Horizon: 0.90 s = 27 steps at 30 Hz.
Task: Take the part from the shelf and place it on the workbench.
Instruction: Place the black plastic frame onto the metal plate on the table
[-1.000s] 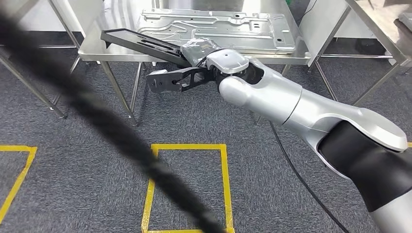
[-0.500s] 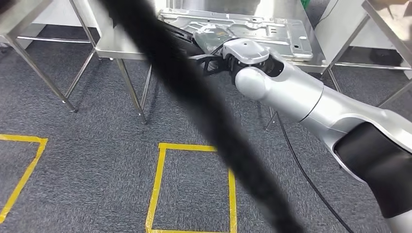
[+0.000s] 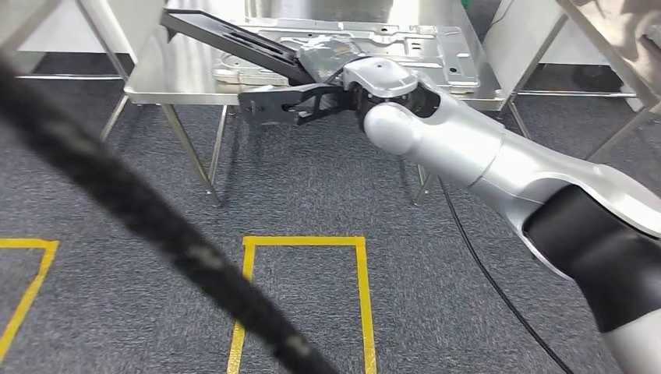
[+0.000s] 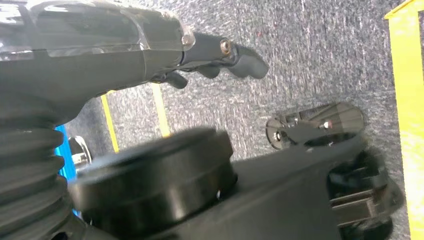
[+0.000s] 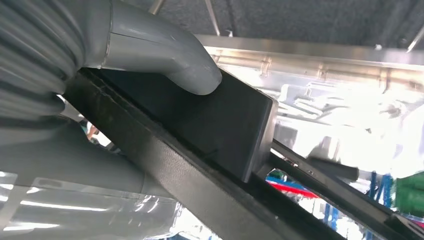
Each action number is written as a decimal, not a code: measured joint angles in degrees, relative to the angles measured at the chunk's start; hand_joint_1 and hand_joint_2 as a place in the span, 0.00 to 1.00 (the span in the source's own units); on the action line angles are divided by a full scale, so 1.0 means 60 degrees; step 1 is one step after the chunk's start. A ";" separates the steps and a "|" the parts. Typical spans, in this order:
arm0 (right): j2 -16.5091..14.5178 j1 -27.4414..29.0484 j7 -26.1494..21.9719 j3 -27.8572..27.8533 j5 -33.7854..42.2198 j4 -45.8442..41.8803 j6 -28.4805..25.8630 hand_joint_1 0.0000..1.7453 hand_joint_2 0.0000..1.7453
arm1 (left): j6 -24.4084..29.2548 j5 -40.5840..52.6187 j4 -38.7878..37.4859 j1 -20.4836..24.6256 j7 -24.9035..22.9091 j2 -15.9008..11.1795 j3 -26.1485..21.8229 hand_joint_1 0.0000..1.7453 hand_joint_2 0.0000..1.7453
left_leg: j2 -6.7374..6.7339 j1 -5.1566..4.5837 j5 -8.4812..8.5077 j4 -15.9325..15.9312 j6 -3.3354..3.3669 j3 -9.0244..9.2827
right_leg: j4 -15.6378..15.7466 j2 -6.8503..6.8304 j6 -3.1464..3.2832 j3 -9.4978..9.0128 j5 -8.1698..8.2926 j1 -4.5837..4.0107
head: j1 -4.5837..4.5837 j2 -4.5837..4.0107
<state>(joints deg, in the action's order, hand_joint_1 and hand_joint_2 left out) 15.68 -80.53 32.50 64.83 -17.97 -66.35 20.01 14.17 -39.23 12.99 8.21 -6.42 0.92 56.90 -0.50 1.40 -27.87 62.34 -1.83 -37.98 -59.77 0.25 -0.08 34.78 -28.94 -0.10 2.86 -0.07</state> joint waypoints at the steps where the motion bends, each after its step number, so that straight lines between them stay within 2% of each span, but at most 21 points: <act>1: 0.0009 0.0014 0.0010 0.0002 0.0011 -0.0010 -0.0004 1.00 1.00 | -0.0001 -0.0001 -0.0001 -0.0003 0.0001 -0.0004 0.0000 0.00 1.00 | 0.0010 -0.0018 -0.0053 -0.0046 0.0067 0.0030 | -0.0013 0.0001 -0.0037 0.0012 -0.0012 -0.0011 | 0.0005 0.0000; 3: 0.0019 0.0036 0.0026 0.0000 0.0036 -0.0029 -0.0016 1.00 1.00 | 0.0001 -0.0002 -0.0002 0.0001 0.0005 -0.0012 -0.0002 0.00 1.00 | 0.0050 -0.0003 -0.0079 -0.0092 0.0185 0.0067 | -0.0017 -0.0019 -0.0100 -0.0008 -0.0059 0.0003 | 0.0056 0.0000; 5: 0.0034 0.0025 0.0046 -0.0005 0.0075 -0.0054 -0.0037 1.00 1.00 | 0.0005 -0.0001 -0.0002 0.0008 0.0011 -0.0006 -0.0002 0.00 1.00 | 0.0069 0.0040 -0.0098 -0.0119 0.0273 0.0137 | -0.0424 -0.0024 -0.0194 0.0147 -0.0324 0.0019 | 0.0111 0.0000; 6: 0.0045 0.0025 0.0057 -0.0005 0.0092 -0.0066 -0.0047 1.00 1.00 | 0.0006 0.0000 -0.0002 0.0008 0.0015 -0.0005 -0.0002 0.00 1.00 | 0.0071 0.0048 -0.0120 -0.0125 0.0309 0.0169 | -0.0896 -0.0025 -0.0244 0.0368 -0.0557 0.0030 | 0.0168 0.0000; 8: 0.0073 0.0062 0.0074 -0.0001 0.0109 -0.0074 -0.0057 1.00 1.00 | 0.0006 0.0004 -0.0002 0.0005 0.0018 -0.0003 -0.0002 0.00 1.00 | 0.0074 0.0049 -0.0169 -0.0125 0.0368 0.0215 | -0.2098 -0.0024 -0.0304 0.1019 -0.0987 0.0049 | 0.0273 0.0000; 9: 0.0089 0.0093 0.0080 0.0002 0.0117 -0.0074 -0.0059 1.00 1.00 | 0.0006 0.0009 -0.0002 0.0002 0.0018 -0.0004 -0.0002 0.00 1.00 | 0.0078 0.0043 -0.0195 -0.0124 0.0381 0.0241 | -0.2471 -0.0024 -0.0303 0.1268 -0.1021 0.0053 | 0.0316 0.0000; 10: 0.0103 0.0116 0.0088 0.0003 0.0124 -0.0076 -0.0061 1.00 1.00 | 0.0006 0.0017 -0.0002 0.0001 0.0018 -0.0005 -0.0002 0.00 1.00 | 0.0084 0.0034 -0.0225 -0.0124 0.0385 0.0276 | -0.2527 -0.0023 -0.0280 0.1371 -0.0868 0.0052 | 0.0364 0.0000; 11: 0.0113 0.0120 0.0094 0.0003 0.0127 -0.0081 -0.0063 1.00 1.00 | 0.0006 0.0026 -0.0002 0.0000 0.0017 -0.0005 -0.0002 0.00 1.00 | 0.0090 0.0022 -0.0258 -0.0124 0.0379 0.0325 | -0.2229 -0.0022 -0.0235 0.1301 -0.0544 0.0046 | 0.0415 0.0000; 13: 0.0125 0.0088 0.0104 -0.0002 0.0130 -0.0096 -0.0071 1.00 1.00 | 0.0006 0.0039 -0.0002 0.0004 0.0018 0.0001 -0.0002 0.00 1.00 | 0.0095 0.0001 -0.0334 -0.0150 0.0347 0.0446 | -0.1079 -0.0015 -0.0091 0.0835 0.0205 0.0007 | 0.0483 0.0000; 14: 0.0129 0.0065 0.0107 -0.0004 0.0141 -0.0102 -0.0077 1.00 1.00 | 0.0008 0.0041 -0.0002 0.0008 0.0019 0.0004 -0.0002 0.00 1.00 | 0.0094 -0.0002 -0.0361 -0.0176 0.0314 0.0493 | -0.0591 -0.0013 -0.0014 0.0618 0.0417 -0.0029 | 0.0485 0.0000; 15: 0.0133 0.0049 0.0108 -0.0005 0.0154 -0.0106 -0.0081 1.00 1.00 | 0.0009 0.0041 -0.0002 0.0013 0.0020 0.0008 -0.0002 0.00 1.00 | 0.0089 0.0001 -0.0378 -0.0203 0.0276 0.0518 | -0.0276 -0.0011 0.0059 0.0466 0.0480 -0.0066 | 0.0489 0.0000; 17: 0.0137 0.0029 0.0112 -0.0005 0.0181 -0.0110 -0.0087 1.00 1.00 | 0.0011 0.0040 -0.0002 0.0020 0.0021 0.0019 0.0000 0.00 1.00 | 0.0078 0.0004 -0.0384 -0.0265 0.0178 0.0539 | -0.0040 -0.0013 0.0156 0.0344 0.0366 -0.0117 | 0.0504 0.0000; 19: 0.0138 0.0027 0.0116 -0.0009 0.0188 -0.0138 -0.0092 1.00 1.00 | 0.0010 0.0040 -0.0002 0.0019 0.0022 0.0026 0.0002 0.00 1.00 | 0.0073 -0.0004 -0.0455 -0.0240 0.0094 0.0548 | 0.0201 -0.0037 0.0195 0.0173 0.0330 -0.0071 | 0.0492 0.0000; 20: 0.0141 0.0016 0.0119 -0.0009 0.0188 -0.0153 -0.0096 1.00 1.00 | 0.0010 0.0040 -0.0002 0.0018 0.0023 0.0026 0.0002 0.00 1.00 | 0.0079 -0.0014 -0.0569 -0.0049 0.0066 0.0469 | 0.0306 -0.0053 0.0210 0.0080 0.0343 -0.0043 | 0.0454 0.0000; 21: 0.0146 0.0011 0.0121 -0.0007 0.0188 -0.0168 -0.0098 1.00 1.00 | 0.0010 0.0040 -0.0002 0.0015 0.0024 0.0025 0.0002 0.00 1.00 | 0.0087 -0.0020 -0.0758 0.0351 0.0049 0.0268 | 0.0387 -0.0069 0.0229 -0.0008 0.0343 -0.0019 | 0.0399 0.0000; 23: 0.0158 0.0027 0.0125 0.0003 0.0194 -0.0175 -0.0100 1.00 1.00 | 0.0010 0.0037 -0.0001 0.0015 0.0032 0.0017 0.0000 0.00 1.00 | 0.0099 -0.0034 -0.1151 0.1454 0.0017 -0.0379 | 0.0399 -0.0071 0.0274 -0.0096 0.0275 -0.0030 | 0.0270 0.0000; 24: 0.0159 0.0061 0.0125 0.0006 0.0199 -0.0176 -0.0099 1.00 1.00 | 0.0010 0.0037 -0.0001 0.0020 0.0036 0.0012 -0.0001 0.00 1.00 | 0.0097 -0.0036 -0.1211 0.1872 0.0002 -0.0674 | 0.0385 -0.0064 0.0281 -0.0134 0.0223 -0.0036 | 0.0212 0.0000; 25: 0.0160 0.0094 0.0125 0.0009 0.0205 -0.0176 -0.0098 1.00 1.00 | 0.0010 0.0038 0.0000 0.0027 0.0041 0.0006 -0.0002 0.00 1.00 | 0.0093 -0.0039 -0.1087 0.1994 -0.0008 -0.0831 | 0.0365 -0.0055 0.0278 -0.0185 0.0158 -0.0041 | 0.0168 0.0000; 26: 0.0161 0.0114 0.0125 0.0010 0.0209 -0.0177 -0.0098 1.00 1.00 | 0.0010 0.0045 0.0000 0.0034 0.0043 0.0002 -0.0002 0.00 1.00 | 0.0087 -0.0041 -0.0784 0.1796 -0.0009 -0.0825 | 0.0337 -0.0043 0.0264 -0.0251 0.0078 -0.0041 | 0.0131 0.0000; 27: 0.0162 0.0118 0.0125 0.0011 0.0214 -0.0179 -0.0098 1.00 1.00 | 0.0010 0.0055 -0.0001 0.0032 0.0042 0.0000 -0.0002 0.00 1.00 | 0.0076 -0.0040 -0.0348 0.1287 0.0003 -0.0663 | 0.0295 -0.0031 0.0238 -0.0333 -0.0020 -0.0037 | 0.0094 0.0000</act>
<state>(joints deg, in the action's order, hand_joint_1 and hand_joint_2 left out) 16.66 -79.83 33.24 64.89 -16.69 -67.42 19.43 14.23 -38.91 12.99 8.40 -6.17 0.92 56.89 -0.04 1.16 -29.96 70.06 -1.81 -41.96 -58.00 0.06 1.35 32.79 -29.05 -0.32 3.42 -0.07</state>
